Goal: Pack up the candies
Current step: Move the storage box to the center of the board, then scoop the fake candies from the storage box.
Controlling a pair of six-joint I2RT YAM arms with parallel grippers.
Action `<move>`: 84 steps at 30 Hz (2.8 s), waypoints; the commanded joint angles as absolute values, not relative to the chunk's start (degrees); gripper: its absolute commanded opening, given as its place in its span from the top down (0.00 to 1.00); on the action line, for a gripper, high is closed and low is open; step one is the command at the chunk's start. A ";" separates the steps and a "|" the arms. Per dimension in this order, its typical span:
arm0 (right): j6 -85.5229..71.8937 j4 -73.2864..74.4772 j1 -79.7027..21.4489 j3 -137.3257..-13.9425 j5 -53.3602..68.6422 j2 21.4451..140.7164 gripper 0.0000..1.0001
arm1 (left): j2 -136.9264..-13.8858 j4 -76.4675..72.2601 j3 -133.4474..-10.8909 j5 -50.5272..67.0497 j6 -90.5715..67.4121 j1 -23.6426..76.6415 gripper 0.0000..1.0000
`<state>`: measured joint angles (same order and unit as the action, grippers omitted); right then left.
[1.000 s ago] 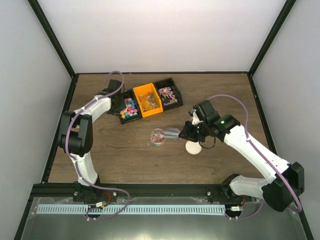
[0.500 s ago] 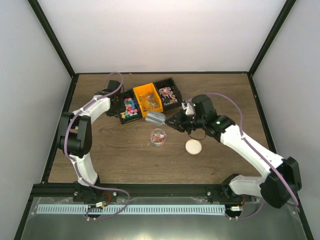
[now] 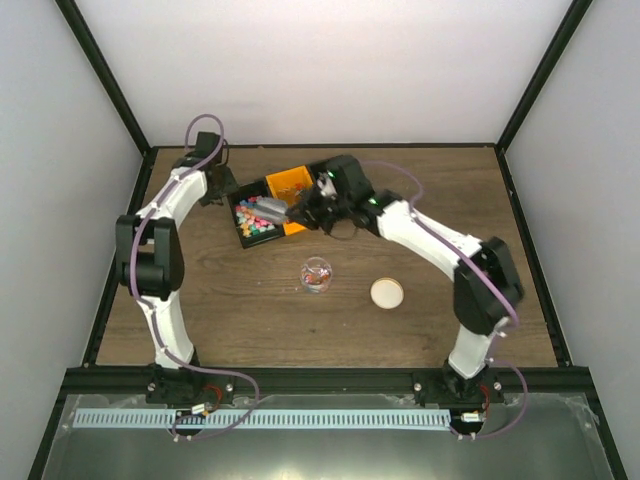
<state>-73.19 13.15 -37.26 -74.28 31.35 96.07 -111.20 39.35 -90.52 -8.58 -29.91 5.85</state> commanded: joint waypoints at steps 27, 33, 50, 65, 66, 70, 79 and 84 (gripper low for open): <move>-73.80 49.25 -40.18 -112.10 19.98 121.14 0.99 | -129.63 42.53 -104.59 -2.02 -25.90 3.13 0.29; -71.98 52.60 -39.49 -111.17 17.71 120.47 0.99 | -123.58 40.37 -96.05 -0.22 -26.23 4.42 0.29; -67.82 68.66 -42.85 -119.40 11.64 118.68 0.99 | -118.04 40.44 -93.69 -0.61 -27.12 4.10 0.26; -65.49 74.41 -43.06 -128.09 12.46 130.07 0.99 | -118.00 40.12 -92.55 0.02 -27.51 4.78 0.26; -65.29 74.34 -43.02 -128.14 12.26 130.65 0.99 | -118.13 40.08 -92.55 0.20 -27.55 4.87 0.26; -64.40 74.18 -43.08 -128.06 12.40 133.33 0.99 | -118.34 40.13 -92.38 0.76 -27.68 5.01 0.26; -62.56 66.75 -43.46 -126.70 16.56 138.33 0.99 | -118.58 39.69 -90.35 1.58 -27.69 5.27 0.26; -62.45 56.69 -43.51 -119.29 22.88 137.01 0.99 | -119.45 39.60 -89.89 2.40 -27.84 5.53 0.26</move>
